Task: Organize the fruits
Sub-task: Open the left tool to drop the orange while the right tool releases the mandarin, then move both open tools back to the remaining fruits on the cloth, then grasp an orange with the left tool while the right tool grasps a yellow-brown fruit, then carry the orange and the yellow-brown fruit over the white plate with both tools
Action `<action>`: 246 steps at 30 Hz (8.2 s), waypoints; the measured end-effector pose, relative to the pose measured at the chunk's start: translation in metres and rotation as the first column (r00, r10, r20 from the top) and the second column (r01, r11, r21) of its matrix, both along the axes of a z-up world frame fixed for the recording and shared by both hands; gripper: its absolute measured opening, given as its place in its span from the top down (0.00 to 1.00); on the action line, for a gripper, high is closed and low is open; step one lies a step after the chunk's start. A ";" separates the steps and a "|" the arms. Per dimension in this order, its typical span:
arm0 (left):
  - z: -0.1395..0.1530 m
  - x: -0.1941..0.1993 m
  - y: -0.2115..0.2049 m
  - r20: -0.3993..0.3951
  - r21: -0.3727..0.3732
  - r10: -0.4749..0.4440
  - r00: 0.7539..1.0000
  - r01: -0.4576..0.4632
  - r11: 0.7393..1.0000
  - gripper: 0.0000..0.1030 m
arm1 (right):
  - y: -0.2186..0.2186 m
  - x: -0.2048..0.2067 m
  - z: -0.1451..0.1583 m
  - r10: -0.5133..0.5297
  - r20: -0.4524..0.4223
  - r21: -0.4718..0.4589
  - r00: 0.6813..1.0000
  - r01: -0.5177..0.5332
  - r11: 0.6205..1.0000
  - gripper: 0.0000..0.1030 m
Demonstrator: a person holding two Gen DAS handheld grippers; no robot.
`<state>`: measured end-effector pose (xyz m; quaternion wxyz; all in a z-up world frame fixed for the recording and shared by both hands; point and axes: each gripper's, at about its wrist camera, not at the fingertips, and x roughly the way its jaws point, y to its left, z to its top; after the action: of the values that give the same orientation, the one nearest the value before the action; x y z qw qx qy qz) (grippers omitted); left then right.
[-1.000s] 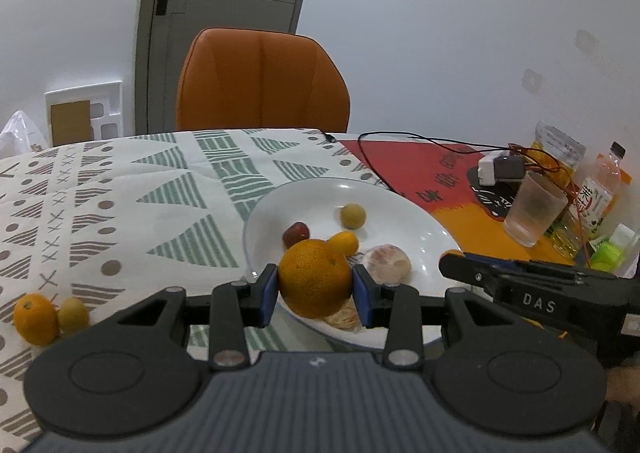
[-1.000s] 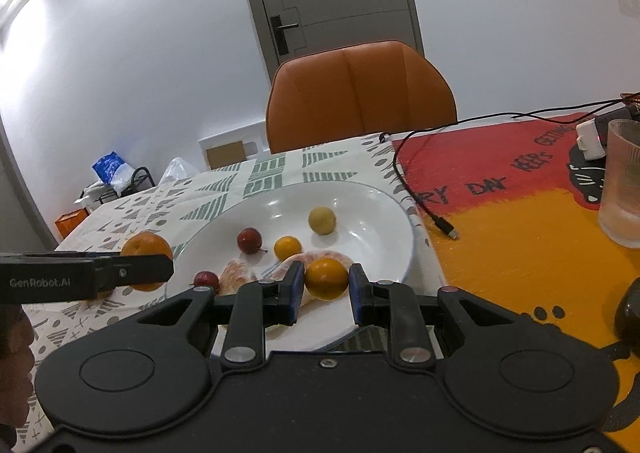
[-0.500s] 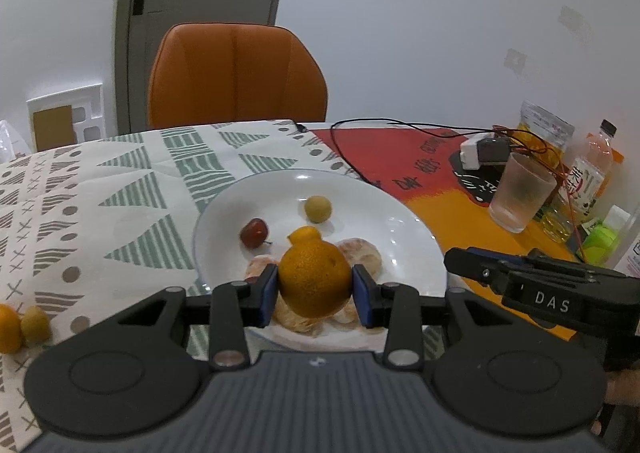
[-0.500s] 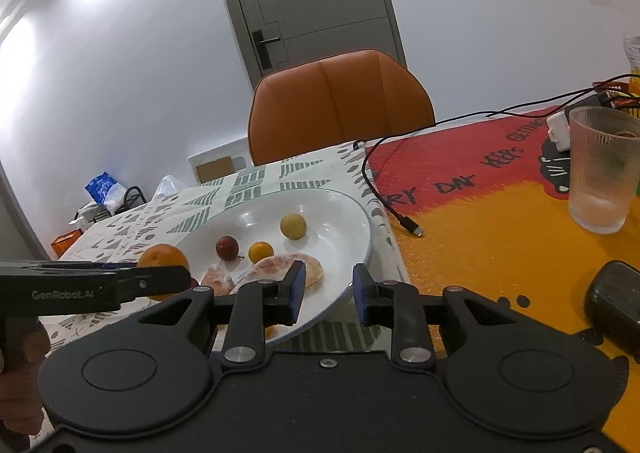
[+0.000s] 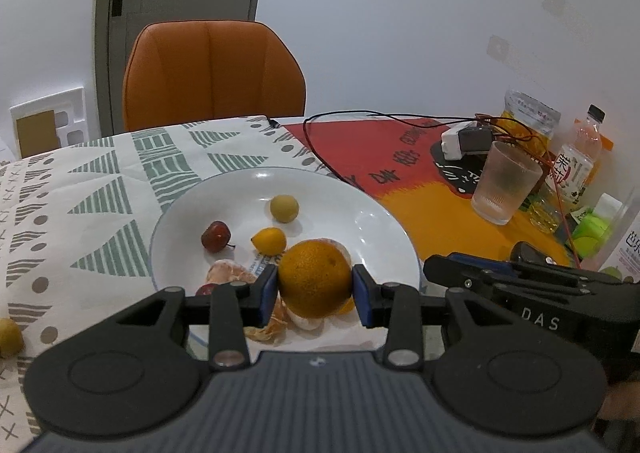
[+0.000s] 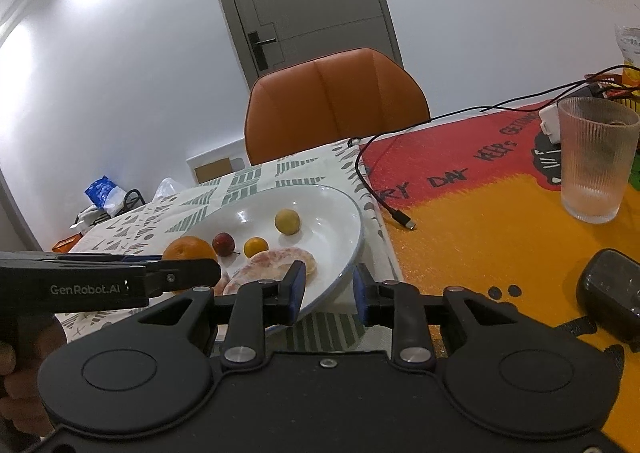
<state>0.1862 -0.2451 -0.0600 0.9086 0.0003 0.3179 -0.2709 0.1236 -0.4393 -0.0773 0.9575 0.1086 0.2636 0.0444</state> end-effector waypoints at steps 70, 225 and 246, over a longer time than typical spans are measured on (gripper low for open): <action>0.013 -0.022 0.181 0.066 0.035 0.421 0.905 -0.424 0.905 0.10 | 0.127 0.015 0.008 0.232 0.023 0.021 0.972 -0.233 0.972 0.00; 0.018 0.022 0.093 0.073 -0.037 0.184 0.980 -0.182 0.983 0.64 | 0.068 0.033 0.015 0.102 0.007 0.000 0.995 -0.102 0.995 0.76; 0.002 0.045 0.051 0.043 0.000 0.126 0.991 -0.126 0.992 0.64 | 0.024 0.043 -0.002 0.019 -0.020 0.020 1.000 -0.018 1.000 0.76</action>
<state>0.2309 -0.1938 -0.0575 0.9305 -0.0127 0.2981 -0.2126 0.1664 -0.4148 -0.0790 0.9531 0.1161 0.2740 0.0548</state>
